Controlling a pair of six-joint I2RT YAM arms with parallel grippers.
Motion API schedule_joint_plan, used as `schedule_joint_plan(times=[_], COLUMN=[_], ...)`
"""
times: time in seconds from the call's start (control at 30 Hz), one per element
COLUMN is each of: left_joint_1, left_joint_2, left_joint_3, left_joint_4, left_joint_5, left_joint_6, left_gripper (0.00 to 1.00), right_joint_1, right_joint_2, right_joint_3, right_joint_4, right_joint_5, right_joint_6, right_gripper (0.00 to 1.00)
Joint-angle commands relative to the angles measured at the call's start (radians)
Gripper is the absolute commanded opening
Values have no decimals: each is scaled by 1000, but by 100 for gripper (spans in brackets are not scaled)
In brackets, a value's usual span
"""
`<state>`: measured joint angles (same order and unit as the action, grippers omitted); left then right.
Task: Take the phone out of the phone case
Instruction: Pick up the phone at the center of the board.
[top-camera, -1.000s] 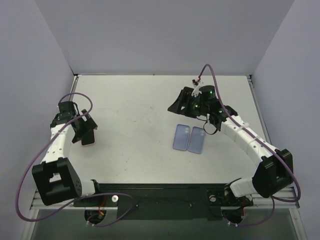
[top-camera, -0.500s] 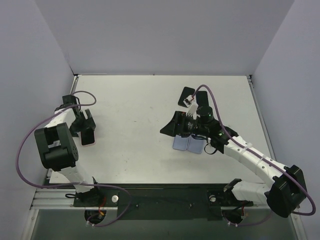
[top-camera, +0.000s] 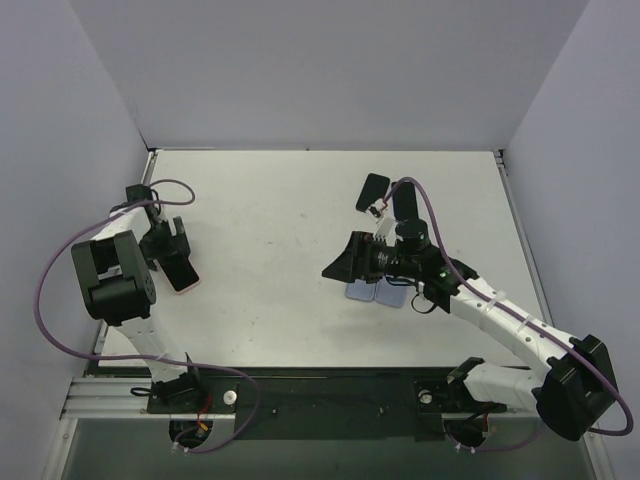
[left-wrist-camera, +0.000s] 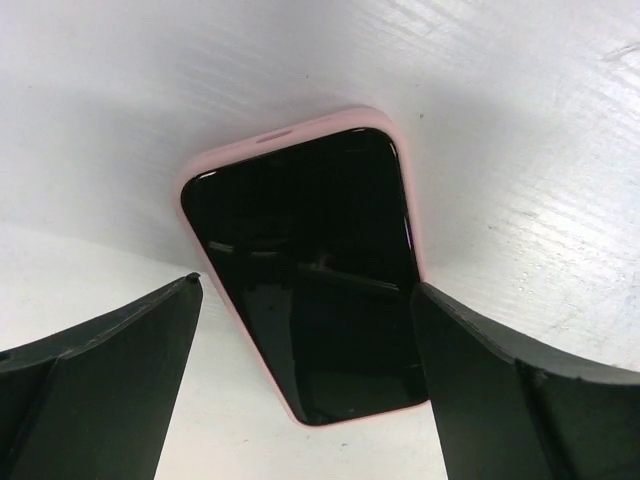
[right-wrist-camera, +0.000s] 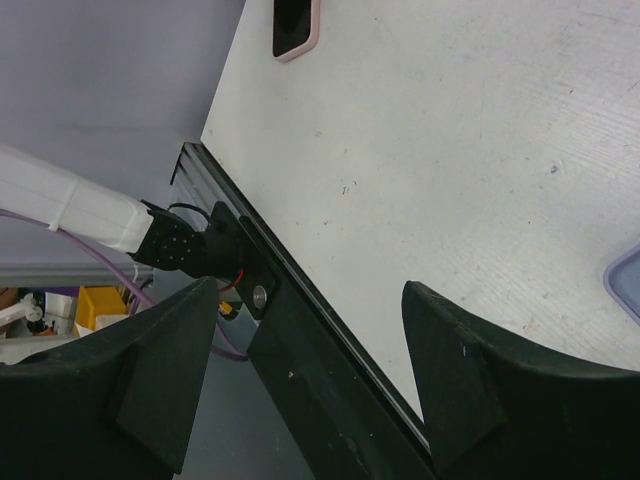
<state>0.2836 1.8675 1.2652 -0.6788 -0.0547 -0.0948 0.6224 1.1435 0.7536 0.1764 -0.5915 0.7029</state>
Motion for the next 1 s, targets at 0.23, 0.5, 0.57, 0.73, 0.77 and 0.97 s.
schedule_joint_plan(times=[0.23, 0.5, 0.57, 0.73, 0.77, 0.97], left_joint_1=[11, 29, 38, 40, 39, 34], left_joint_2=[13, 24, -2, -68, -77, -39], left_joint_3=[14, -17, -36, -82, -86, -70], left_joint_4=[-13, 25, 57, 110, 111, 96], left_joint_5=[78, 188, 234, 259, 265, 240], left_joint_6=[-75, -126, -135, -143, -143, -137], left_gripper=[97, 97, 97, 97, 97, 97], right_joint_1=[-62, -72, -72, -69, -69, -67], right_joint_2=[-25, -22, -24, -19, -19, -25], right_joint_3=[-25, -28, -30, -36, -36, -36], right_joint_4=[83, 115, 118, 129, 130, 136], right_joint_5=[-79, -85, -82, -82, -80, -74], right_joint_6=[-10, 13, 15, 29, 32, 37], right_gripper=[69, 68, 68, 68, 68, 68])
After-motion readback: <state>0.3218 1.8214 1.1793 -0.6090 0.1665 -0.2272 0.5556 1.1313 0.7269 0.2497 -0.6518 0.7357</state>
